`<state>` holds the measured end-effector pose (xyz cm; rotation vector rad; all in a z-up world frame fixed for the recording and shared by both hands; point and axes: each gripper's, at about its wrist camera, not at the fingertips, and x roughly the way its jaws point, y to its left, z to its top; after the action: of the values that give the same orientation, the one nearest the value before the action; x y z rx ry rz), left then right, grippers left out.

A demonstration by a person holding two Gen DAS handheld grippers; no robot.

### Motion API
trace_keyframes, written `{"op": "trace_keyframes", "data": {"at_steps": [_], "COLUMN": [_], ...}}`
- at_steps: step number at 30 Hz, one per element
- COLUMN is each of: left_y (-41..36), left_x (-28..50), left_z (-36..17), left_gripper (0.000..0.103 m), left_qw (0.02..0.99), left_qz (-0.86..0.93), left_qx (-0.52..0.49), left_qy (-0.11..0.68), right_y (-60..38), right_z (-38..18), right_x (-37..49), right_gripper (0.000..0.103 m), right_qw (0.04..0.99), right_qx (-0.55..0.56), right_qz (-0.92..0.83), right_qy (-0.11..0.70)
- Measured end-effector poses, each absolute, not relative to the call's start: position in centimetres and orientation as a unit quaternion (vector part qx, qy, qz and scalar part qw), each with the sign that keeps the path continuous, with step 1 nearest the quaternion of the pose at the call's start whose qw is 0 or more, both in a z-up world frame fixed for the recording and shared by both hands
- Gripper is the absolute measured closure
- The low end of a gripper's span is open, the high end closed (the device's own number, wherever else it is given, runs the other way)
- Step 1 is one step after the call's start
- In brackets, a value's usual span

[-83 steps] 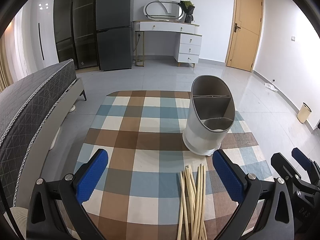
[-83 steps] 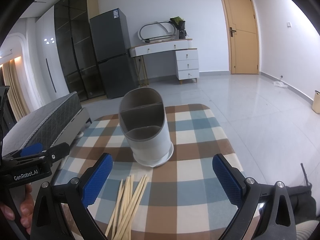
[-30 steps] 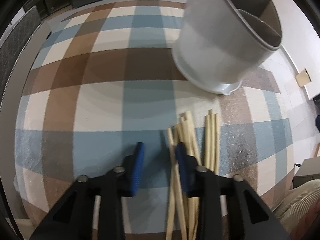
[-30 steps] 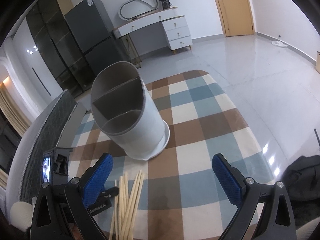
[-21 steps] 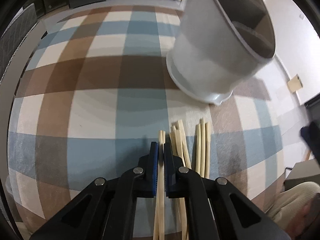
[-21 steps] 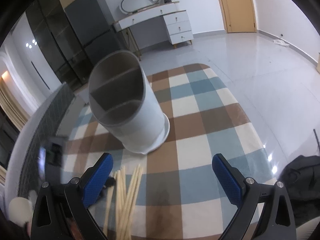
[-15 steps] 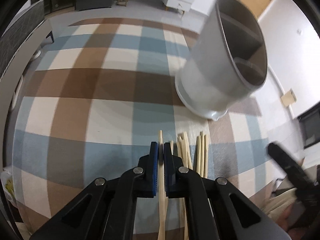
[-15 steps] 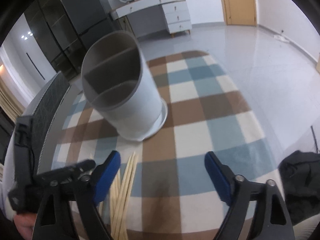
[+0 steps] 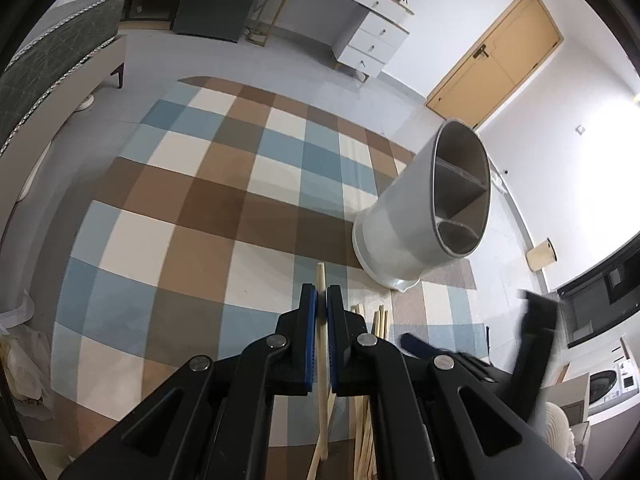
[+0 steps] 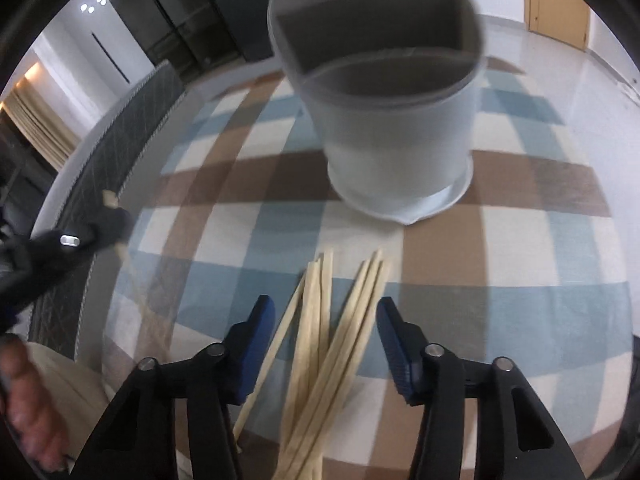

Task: Organize utensils
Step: 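Pinch another chopstick with the right gripper while the left gripper holds its chopstick, then lift both held chopsticks and carry them above the utensil holder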

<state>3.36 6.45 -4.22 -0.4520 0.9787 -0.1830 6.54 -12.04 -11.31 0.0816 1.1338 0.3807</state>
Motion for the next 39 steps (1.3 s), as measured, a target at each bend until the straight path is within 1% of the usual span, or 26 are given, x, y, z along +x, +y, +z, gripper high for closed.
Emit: {"op": "trace_keyframes", "data": {"at_steps": [4,8,9,10,11,12,13,16,26,33,39], "left_y": [7.4,7.7,7.7,7.9,8.0,8.1,8.1,8.1,6.0,3.7,1.6], "left_x": [3.5,3.9,4.1,4.2,4.1,4.1,4.1,4.0,2.4,0.7,-0.5], "left_z": [-4.1,-4.2,-4.3,-4.4,-4.4,-4.3,-4.2,-4.1,-2.5,-0.9,0.2], "left_gripper": [0.102,0.102,0.102,0.102,0.102,0.102,0.102,0.102,0.102,0.102,0.102], "left_qw": [0.854,0.854,0.853,0.851,0.850,0.851,0.852,0.851,0.866,0.878,0.885], "left_qz": [-0.089,-0.090,-0.088,-0.089,-0.089,-0.088,-0.085,-0.086,-0.097,-0.105,-0.103], "left_qx": [-0.227,-0.228,-0.230,-0.235,-0.238,-0.238,-0.236,-0.236,-0.203,-0.164,-0.125], "left_qy": [0.460,0.459,0.460,0.461,0.461,0.461,0.459,0.462,0.447,0.437,0.437], "right_y": [-10.2,-8.5,-8.2,-8.0,-7.8,-7.9,-8.2,-9.0,-13.5,-15.0,-16.5], "right_z": [-12.1,-12.5,-12.6,-12.6,-12.6,-12.7,-12.7,-12.1,-7.5,-3.1,-0.9], "right_x": [7.5,7.9,8.0,8.1,8.1,8.3,8.3,8.1,5.6,2.0,-0.4], "right_gripper": [0.066,0.066,0.070,0.082,0.089,0.093,0.094,0.095,0.097,0.097,0.097], "right_qw": [0.825,0.829,0.829,0.829,0.827,0.828,0.829,0.837,0.857,0.891,0.903], "right_qx": [0.003,-0.042,-0.050,-0.054,-0.052,-0.048,-0.046,-0.033,0.082,0.087,0.089], "right_qz": [0.172,0.162,0.160,0.158,0.157,0.156,0.154,0.155,0.193,0.216,0.240], "right_qy": [0.538,0.533,0.534,0.534,0.537,0.537,0.535,0.523,0.470,0.388,0.345]}}
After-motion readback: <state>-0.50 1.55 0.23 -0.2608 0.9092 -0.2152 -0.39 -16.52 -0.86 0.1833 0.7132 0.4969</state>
